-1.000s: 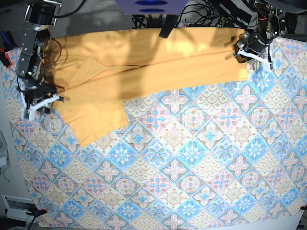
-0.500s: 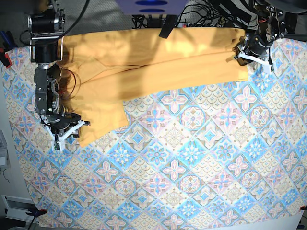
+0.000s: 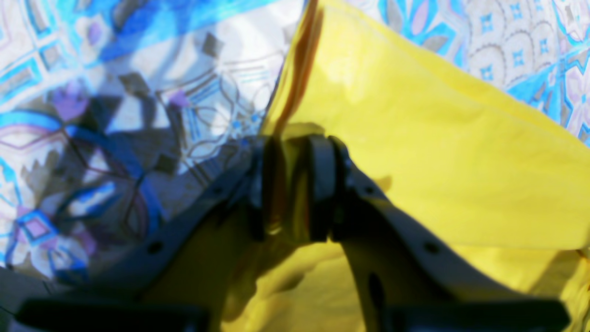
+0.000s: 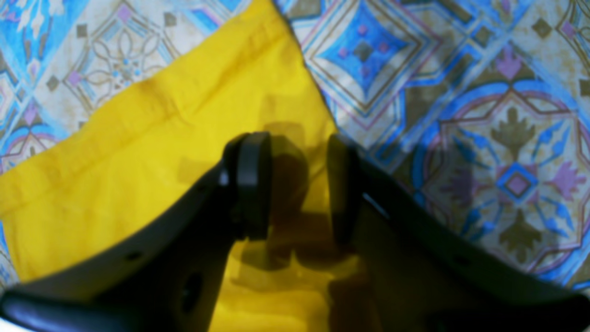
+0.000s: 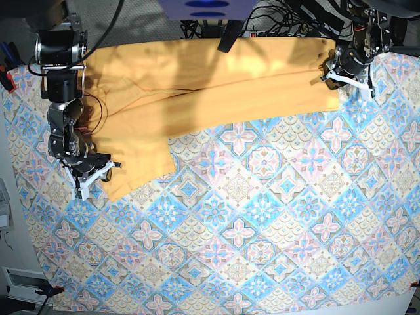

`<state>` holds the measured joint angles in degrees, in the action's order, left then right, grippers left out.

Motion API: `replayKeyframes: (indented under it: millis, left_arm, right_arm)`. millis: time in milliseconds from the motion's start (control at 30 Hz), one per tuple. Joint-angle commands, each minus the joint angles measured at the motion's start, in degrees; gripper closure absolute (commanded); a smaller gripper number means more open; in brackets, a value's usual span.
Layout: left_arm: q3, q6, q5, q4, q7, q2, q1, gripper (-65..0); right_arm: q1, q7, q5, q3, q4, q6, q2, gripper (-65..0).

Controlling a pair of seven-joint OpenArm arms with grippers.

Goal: Fold the T-shirt properly
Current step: 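Move the right gripper to the hanging hem corner and pinch it, then lift the hem corner with the right gripper and fold it onto the shirt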

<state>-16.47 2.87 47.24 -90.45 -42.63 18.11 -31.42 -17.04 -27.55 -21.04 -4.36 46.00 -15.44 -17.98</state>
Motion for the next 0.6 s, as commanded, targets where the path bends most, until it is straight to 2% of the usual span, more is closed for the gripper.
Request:
replayKeyframes:
  millis: [0,100,233,367,567]
  left_arm:
    - [-0.5,0.2,0.1,-0.6,0.2,0.7,-0.2,-13.7]
    - [-0.5,0.2,0.2,-0.6,0.2,0.7,-0.2,-13.7]
    - [-0.5,0.2,0.2,-0.6,0.2,0.7,-0.2,-13.7]
    - [-0.5,0.2,0.2,-0.6,0.2,0.7,-0.2,-13.9]
    - [-0.6,0.2,0.2,-0.6,0.2,0.8,-0.1,-14.1]
  right_arm:
    - [-0.7,-0.6,0.0,0.1,0.3,-0.1,-0.7,-20.3]
    - [-0.6,-0.5,0.0,-0.4,0.6,-0.1,-0.6,-16.7]
    - [-0.6,-0.6,-0.3,-0.5,0.6,-0.1,-0.6,-0.9]
    - [-0.1,-0.9,-0.5,0.0,3.2,-0.1,-0.7,-0.4]
    - [5.3,-2.1,-0.5,0.1,16.0,-0.1,-2.6,-0.2]
